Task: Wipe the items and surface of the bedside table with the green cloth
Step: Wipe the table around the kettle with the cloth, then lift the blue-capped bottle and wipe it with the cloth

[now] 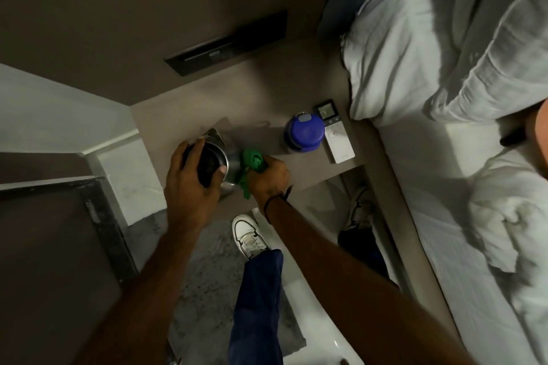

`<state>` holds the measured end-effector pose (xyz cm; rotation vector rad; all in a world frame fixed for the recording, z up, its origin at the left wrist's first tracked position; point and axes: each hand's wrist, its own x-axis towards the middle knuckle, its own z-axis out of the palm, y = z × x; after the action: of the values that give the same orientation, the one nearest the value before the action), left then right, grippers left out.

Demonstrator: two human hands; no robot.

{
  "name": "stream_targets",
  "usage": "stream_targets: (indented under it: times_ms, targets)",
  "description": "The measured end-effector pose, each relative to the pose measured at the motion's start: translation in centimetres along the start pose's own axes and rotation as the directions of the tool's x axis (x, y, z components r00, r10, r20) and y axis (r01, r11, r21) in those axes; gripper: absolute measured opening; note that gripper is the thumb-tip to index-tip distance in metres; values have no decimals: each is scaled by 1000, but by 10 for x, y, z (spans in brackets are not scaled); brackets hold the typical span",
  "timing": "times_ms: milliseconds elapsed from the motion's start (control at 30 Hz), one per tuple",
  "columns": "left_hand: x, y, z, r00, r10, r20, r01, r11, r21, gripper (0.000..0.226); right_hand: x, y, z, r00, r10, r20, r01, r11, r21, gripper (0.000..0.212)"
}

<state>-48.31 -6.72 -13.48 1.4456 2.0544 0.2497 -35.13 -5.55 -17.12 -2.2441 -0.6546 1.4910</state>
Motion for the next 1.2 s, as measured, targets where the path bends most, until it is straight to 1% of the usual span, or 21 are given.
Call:
stream_targets:
  times_ms: [100,133,233,267,333,433,500,567,600,667,733,767,800,833,867,900,967,1033,1100,1133,1200]
  targets:
    - [0,1,2,1000,-1,2,1,1000,9,68,-23,12,0,997,-60,42,58,997,54,31]
    - [0,1,2,1000,-7,4,7,1000,7,68,-23,12,-1,998,-42,43,40,998,55,29]
    - [0,1,1,1000,-11,5,11,1000,2,68,2,3,0,997,80,11,-81,995,62,31]
    - [0,2,2,1000,-11,3,11,1000,9,68,1,0,0,997,78,11,-78,996,33,32]
    - [0,1,3,1000,-12,-4,12,1000,22,68,-10,5,-1,1000,2,31,-1,1000,-4,33]
    - [-1,3,2,1000,-11,4,11,999,32,68,-21,25,-5,992,-92,85,94,995,-18,26]
    - [1,5,1,999,-20,41,18,998,52,69,-6,28,-16,985,-60,163,78,991,-106,25]
    - [3,3,-1,996,-54,71,48,995,82,70,12,29,-30,973,8,233,36,983,-181,29]
    - [2,4,0,995,-65,73,57,993,107,71,16,32,-41,973,22,230,22,982,-187,31]
    - [-2,13,6,998,-49,26,43,984,173,77,21,44,-65,978,49,202,-20,989,-144,31]
    - [-10,32,20,999,39,-25,-34,980,195,87,25,57,-94,979,91,185,-74,993,-97,31]
    - [-14,46,30,996,87,-22,-82,983,166,92,29,63,-109,978,114,173,-102,992,-80,34]
    - [-17,59,42,993,114,6,-114,990,78,98,32,66,-124,979,139,151,-130,989,-65,38]
    - [-18,74,55,992,108,61,-104,993,-59,105,36,66,-138,981,151,120,-147,988,-37,42]
    - [-18,88,69,989,81,123,-53,976,-213,112,39,64,-151,985,150,86,-150,989,-8,44]
    - [-16,102,80,985,51,167,7,943,-331,117,43,62,-162,990,133,57,-134,991,24,45]
    - [-8,123,100,987,13,157,65,874,-482,117,49,53,-179,995,92,34,-93,994,57,41]
    - [2,137,114,995,-18,101,71,826,-559,102,54,44,-191,997,69,44,-73,993,89,35]
    - [9,148,115,997,-71,21,70,798,-598,77,58,37,-197,999,33,36,-36,995,96,32]
    - [11,147,115,993,-113,-16,78,779,-622,66,58,34,-198,1000,4,19,-6,996,93,33]
    - [9,140,109,971,-236,-33,148,705,-693,44,56,30,-199,996,-78,-43,82,993,86,36]
